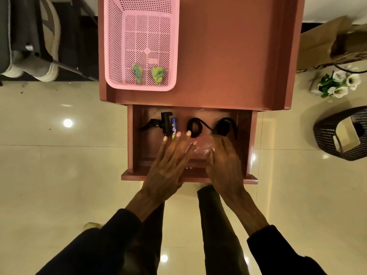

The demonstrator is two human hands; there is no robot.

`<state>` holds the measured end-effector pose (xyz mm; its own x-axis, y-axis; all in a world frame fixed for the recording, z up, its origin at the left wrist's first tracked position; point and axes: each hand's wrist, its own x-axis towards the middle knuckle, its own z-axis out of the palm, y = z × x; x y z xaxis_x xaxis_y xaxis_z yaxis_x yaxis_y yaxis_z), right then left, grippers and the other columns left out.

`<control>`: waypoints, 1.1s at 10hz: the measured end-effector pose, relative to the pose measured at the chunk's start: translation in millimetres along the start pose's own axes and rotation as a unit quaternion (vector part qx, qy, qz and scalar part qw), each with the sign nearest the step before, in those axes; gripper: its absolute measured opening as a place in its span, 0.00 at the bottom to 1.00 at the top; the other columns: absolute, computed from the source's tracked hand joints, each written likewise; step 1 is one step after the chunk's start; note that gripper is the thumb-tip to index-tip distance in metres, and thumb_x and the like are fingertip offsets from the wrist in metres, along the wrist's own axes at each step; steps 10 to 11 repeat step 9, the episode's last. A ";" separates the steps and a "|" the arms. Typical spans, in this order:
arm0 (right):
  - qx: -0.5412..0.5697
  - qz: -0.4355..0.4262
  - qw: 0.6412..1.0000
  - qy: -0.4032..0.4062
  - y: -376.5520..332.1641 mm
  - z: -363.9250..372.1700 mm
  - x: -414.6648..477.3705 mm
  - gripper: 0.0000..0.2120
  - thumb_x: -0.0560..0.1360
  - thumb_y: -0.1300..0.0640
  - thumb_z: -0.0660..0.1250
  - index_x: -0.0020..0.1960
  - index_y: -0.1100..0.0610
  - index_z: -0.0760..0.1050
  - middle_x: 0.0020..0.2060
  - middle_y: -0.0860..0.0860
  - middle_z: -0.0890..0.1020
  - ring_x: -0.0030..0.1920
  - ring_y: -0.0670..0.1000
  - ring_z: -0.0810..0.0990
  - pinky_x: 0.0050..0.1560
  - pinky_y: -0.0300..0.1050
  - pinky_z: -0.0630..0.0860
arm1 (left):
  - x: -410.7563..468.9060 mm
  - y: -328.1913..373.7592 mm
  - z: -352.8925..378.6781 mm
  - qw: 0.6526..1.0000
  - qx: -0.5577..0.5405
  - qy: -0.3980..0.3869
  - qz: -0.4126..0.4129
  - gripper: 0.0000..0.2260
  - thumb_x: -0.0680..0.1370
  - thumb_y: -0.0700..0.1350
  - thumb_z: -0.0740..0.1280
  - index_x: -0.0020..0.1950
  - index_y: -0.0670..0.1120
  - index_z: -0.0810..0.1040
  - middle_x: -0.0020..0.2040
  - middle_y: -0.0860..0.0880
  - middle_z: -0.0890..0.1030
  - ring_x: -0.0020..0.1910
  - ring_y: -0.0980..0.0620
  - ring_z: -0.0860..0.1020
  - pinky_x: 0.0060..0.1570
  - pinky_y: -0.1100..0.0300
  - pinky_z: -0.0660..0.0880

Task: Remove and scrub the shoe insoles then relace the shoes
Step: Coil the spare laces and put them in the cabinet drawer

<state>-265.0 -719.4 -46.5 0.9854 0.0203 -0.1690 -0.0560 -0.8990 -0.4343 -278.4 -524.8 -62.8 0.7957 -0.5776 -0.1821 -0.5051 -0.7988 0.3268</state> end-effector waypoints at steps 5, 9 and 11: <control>0.011 -0.049 0.994 0.099 20.9 -73.7 65.2 0.18 0.76 0.68 0.68 0.66 0.67 0.75 0.59 0.63 0.81 0.60 0.64 0.81 0.58 0.59 0.81 | 96.1 -5.4 -50.6 0.988 0.136 0.078 -0.011 0.42 0.70 0.21 0.43 0.84 0.43 0.55 0.83 0.37 0.54 0.81 0.34 0.52 0.77 0.34 0.56; -0.014 -0.066 0.994 0.085 11.4 -107.8 113.4 0.24 0.74 0.68 0.72 0.68 0.66 0.74 0.63 0.63 0.80 0.62 0.64 0.80 0.62 0.59 0.79 | 166.2 -10.9 -83.2 0.976 0.196 0.094 0.002 0.34 0.80 0.28 0.54 0.84 0.41 0.46 0.83 0.37 0.47 0.82 0.35 0.48 0.77 0.40 0.58; -0.014 -0.066 0.994 0.085 11.4 -107.8 113.4 0.24 0.74 0.68 0.72 0.68 0.66 0.74 0.63 0.63 0.80 0.62 0.64 0.80 0.62 0.59 0.79 | 166.2 -10.9 -83.2 0.976 0.196 0.094 0.002 0.34 0.80 0.28 0.54 0.84 0.41 0.46 0.83 0.37 0.47 0.82 0.35 0.48 0.77 0.40 0.58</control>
